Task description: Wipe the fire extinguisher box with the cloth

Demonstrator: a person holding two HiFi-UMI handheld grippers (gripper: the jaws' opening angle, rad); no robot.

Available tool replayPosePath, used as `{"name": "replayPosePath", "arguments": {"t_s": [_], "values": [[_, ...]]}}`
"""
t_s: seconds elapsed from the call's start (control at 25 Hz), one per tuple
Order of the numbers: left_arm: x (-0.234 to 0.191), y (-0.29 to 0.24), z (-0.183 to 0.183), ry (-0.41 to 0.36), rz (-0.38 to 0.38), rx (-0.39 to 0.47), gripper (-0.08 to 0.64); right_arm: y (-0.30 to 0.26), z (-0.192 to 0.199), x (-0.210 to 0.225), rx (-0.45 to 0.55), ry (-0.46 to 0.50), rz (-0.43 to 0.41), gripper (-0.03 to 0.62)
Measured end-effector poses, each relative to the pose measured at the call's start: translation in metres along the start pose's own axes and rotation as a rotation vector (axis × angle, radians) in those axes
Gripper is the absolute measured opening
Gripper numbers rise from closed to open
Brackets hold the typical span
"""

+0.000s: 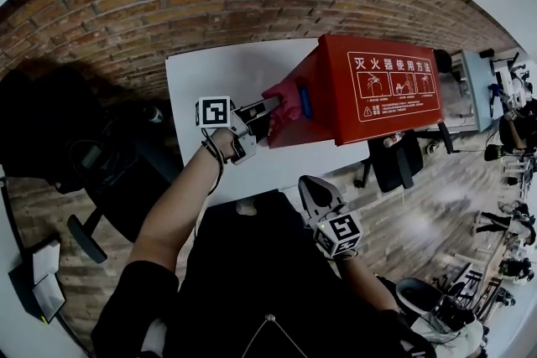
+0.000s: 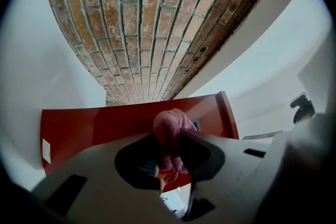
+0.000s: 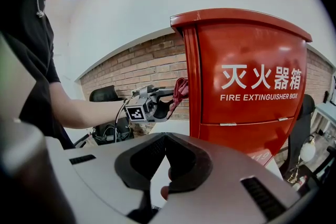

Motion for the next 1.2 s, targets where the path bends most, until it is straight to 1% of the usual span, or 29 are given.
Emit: {"name": "replayPosePath", "arguments": {"t_s": [0.2, 0.56, 1.2], "values": [[-0.011, 0.003, 0.003, 0.017, -0.02, -0.001, 0.107, -0.002, 0.001, 0.001, -0.007, 0.002, -0.001, 0.018], [-0.03, 0.009, 0.007, 0.016, -0.058, -0.01, 0.107, -0.005, 0.0, 0.0, -0.017, 0.005, -0.001, 0.018], [-0.073, 0.02, 0.014, 0.006, -0.163, -0.035, 0.107, -0.006, 0.003, 0.001, -0.037, 0.018, 0.011, 0.018]]}}
Point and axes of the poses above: the fingertips, and each gripper's own axes: y backward along the fingers, x to its right, z out of its underside, the point moved 3 cm from there along y, backward along the fingers, and after that the axes turned 6 degrees about -x, right-handed, at the moved point
